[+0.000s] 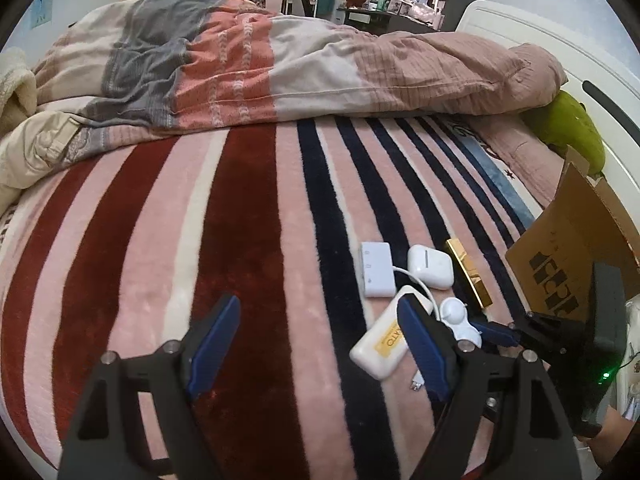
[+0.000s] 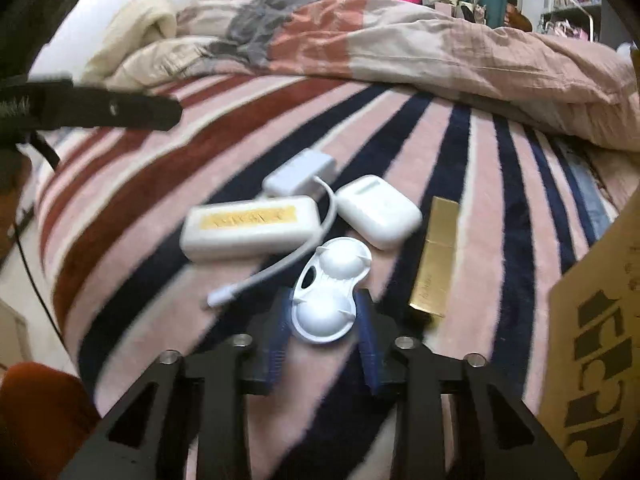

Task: Organize rigid objects
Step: 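Grip the white round earbud-shaped piece with the right tool, then carry the white round piece into the cardboard box and open the right tool, then move the right tool back toward the white power bank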

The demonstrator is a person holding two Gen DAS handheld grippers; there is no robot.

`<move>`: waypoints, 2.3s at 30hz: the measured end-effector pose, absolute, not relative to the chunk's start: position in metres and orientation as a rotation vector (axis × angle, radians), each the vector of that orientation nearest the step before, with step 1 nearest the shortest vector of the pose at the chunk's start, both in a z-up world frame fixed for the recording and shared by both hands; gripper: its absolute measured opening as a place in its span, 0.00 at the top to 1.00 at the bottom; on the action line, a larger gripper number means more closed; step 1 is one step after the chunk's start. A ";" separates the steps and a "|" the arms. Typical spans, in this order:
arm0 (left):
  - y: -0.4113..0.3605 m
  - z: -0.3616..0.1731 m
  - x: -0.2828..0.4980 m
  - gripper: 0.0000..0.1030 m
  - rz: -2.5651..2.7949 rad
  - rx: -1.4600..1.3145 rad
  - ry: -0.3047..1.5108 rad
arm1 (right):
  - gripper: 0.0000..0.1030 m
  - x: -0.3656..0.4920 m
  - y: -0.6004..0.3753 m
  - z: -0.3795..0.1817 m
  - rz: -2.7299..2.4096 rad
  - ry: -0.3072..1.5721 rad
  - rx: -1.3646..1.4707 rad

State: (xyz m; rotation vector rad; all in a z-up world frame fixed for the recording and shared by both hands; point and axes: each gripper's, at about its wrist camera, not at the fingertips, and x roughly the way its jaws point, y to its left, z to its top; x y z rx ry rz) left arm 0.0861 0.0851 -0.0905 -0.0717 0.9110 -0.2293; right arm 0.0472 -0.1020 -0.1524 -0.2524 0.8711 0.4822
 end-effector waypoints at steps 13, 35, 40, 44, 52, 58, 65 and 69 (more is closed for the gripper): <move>0.026 -0.067 0.065 0.26 -0.555 -0.113 0.899 | 0.75 0.016 -0.122 -0.121 0.525 0.831 -0.176; -0.105 0.053 0.069 0.59 -0.790 -0.201 0.896 | 0.75 -0.020 -0.229 0.028 0.548 0.405 -0.041; -0.141 0.058 0.077 0.70 -0.823 -0.165 0.914 | 0.75 -0.019 -0.253 0.032 0.494 0.377 -0.043; -0.172 0.052 0.088 0.73 -0.817 -0.105 0.951 | 0.75 -0.010 -0.271 0.026 0.453 0.409 -0.039; -0.205 0.026 0.114 0.73 -0.792 -0.066 1.041 | 0.75 0.019 -0.300 0.010 0.391 0.604 -0.019; -0.200 0.016 0.119 0.41 -0.712 -0.044 1.038 | 0.66 0.038 -0.306 -0.008 0.342 0.753 -0.027; -0.142 0.042 0.089 0.31 -0.563 -0.016 0.901 | 0.46 0.022 -0.303 -0.005 0.333 0.694 -0.003; -0.096 0.048 0.068 0.29 -0.463 -0.031 0.852 | 0.44 0.004 -0.277 0.015 0.410 0.607 -0.026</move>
